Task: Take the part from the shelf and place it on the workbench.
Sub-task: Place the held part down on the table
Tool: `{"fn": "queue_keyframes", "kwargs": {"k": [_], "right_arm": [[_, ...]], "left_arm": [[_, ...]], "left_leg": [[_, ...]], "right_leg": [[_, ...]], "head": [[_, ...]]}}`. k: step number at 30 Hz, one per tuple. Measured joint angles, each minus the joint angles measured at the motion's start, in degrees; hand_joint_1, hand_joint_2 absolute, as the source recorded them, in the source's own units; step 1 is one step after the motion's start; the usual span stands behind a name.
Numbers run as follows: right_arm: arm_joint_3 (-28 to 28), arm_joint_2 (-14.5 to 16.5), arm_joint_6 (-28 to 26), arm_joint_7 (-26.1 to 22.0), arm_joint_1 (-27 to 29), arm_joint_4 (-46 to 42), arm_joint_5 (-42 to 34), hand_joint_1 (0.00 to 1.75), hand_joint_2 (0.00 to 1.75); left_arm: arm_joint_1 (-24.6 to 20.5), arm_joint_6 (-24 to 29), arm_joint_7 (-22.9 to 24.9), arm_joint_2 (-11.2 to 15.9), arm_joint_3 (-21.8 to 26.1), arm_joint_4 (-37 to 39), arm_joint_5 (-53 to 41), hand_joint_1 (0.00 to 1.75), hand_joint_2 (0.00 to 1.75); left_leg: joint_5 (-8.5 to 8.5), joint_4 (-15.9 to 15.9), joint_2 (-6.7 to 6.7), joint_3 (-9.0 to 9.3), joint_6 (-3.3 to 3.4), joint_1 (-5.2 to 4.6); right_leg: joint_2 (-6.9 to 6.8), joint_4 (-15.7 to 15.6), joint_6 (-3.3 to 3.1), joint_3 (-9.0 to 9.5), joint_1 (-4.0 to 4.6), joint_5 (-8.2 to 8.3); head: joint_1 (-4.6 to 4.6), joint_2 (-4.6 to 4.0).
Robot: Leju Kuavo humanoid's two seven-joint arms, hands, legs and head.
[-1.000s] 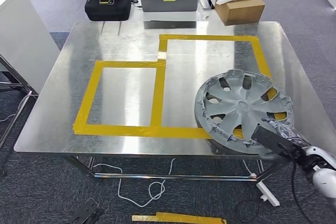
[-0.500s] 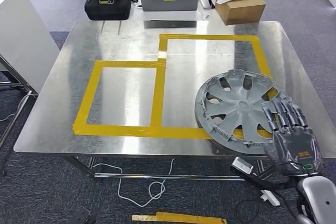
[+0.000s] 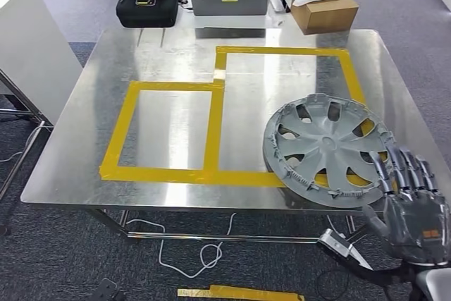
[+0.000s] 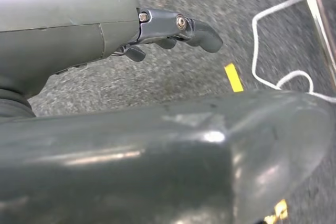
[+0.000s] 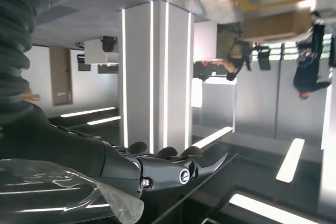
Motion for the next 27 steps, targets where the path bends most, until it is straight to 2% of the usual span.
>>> {"fn": "queue_keyframes", "kwargs": {"k": [3, 5, 6, 7, 11, 13, 15, 19, 23, 27], "right_arm": [[-4.09, 1.95, -7.36, 2.14, 8.09, -2.89, 0.42, 0.00, 1.75], [-7.56, 4.74, -10.58, -0.01, 12.28, -4.02, -1.02, 0.00, 1.75], [-9.62, 6.87, -11.50, -2.63, 13.71, -4.39, -2.45, 0.00, 1.75], [-11.88, 9.57, -11.62, -6.31, 14.84, -4.64, -4.33, 0.00, 1.75], [-27.73, 26.89, -4.98, -32.53, 15.26, -4.83, -14.30, 0.00, 1.75], [-34.30, 32.11, -3.71, -36.57, 14.86, -4.28, -16.58, 0.00, 1.75], [-39.80, 36.75, -4.05, -35.82, 14.93, -3.00, -18.01, 0.00, 1.75], [-46.81, 44.26, -7.69, -29.63, 15.82, 0.70, -21.99, 0.00, 1.75], [-48.44, 47.68, -10.38, -22.23, 17.56, 4.02, -28.46, 0.00, 1.75], [-47.05, 49.74, -14.40, -12.91, 19.88, 7.80, -34.59, 0.00, 1.75]], "left_arm": [[1.46, 3.65, 1.46, -0.29, -0.03, -1.42, 0.36, 0.00, 0.00], [2.15, 5.14, 2.13, -0.48, -0.31, -2.54, 0.48, 0.00, 0.00], [2.30, 5.73, 2.31, -0.53, -0.58, -2.96, 0.70, 0.00, 0.00], [2.34, 6.20, 2.37, -0.54, -0.96, -3.30, 1.01, 0.00, 0.00], [2.17, 7.52, 2.18, -0.38, -2.76, -4.13, 2.56, 0.00, 0.00], [1.85, 7.65, 2.12, -0.32, -3.60, -4.18, 2.83, 0.00, 0.00], [1.44, 7.86, 2.05, -0.26, -4.50, -4.19, 3.13, 0.00, 0.00], [1.05, 8.95, 1.88, 0.18, -6.32, -4.23, 4.14, 0.00, 0.00], [1.04, 10.66, 1.68, 0.69, -7.77, -4.66, 5.60, 0.00, 0.00], [1.40, 13.07, 1.62, 1.45, -9.27, -5.84, 7.46, 0.00, 0.00]], "left_leg": [[-0.13, 0.00, 0.00, -0.01, 0.05, 0.00], [-0.21, 0.00, 0.02, 0.00, 0.03, 0.01], [-0.25, 0.00, 0.03, 0.02, 0.01, 0.02], [-0.29, 0.00, 0.04, 0.04, -0.01, 0.03], [-0.43, -0.03, 0.02, 0.02, -0.13, 0.05], [-0.41, -0.03, 0.02, 0.09, -0.17, 0.08], [-0.40, -0.03, 0.01, 0.19, -0.16, 0.09], [-0.48, -0.02, 0.04, 0.21, -0.11, 0.06], [-0.50, -0.01, 0.10, 0.25, -0.08, 0.06], [-0.65, -0.01, 0.09, 0.27, -0.09, 0.06]], "right_leg": [[0.06, 0.00, -0.02, -0.04, 0.01, -0.12], [0.10, -0.01, -0.03, -0.09, 0.02, -0.19], [0.14, -0.01, -0.04, -0.25, 0.02, -0.22], [0.16, -0.01, -0.04, -0.40, 0.04, -0.28], [0.16, 0.00, -0.11, -0.42, 0.06, -0.43], [0.17, 0.00, -0.12, -0.33, 0.07, -0.42], [0.11, -0.01, -0.12, -0.42, 0.09, -0.46], [0.17, -0.01, -0.13, -0.07, 0.05, -0.49], [0.24, -0.01, -0.11, 0.11, 0.05, -0.46], [0.22, -0.01, -0.13, -0.01, 0.05, -0.62]], "head": [[0.00, 0.00], [0.01, 0.00], [-0.01, 0.00], [0.01, 0.00], [-0.07, 0.00], [-0.08, 0.00], [-0.04, 0.00], [-0.08, 0.00], [-0.08, 0.00], [-0.07, 0.00]]}}
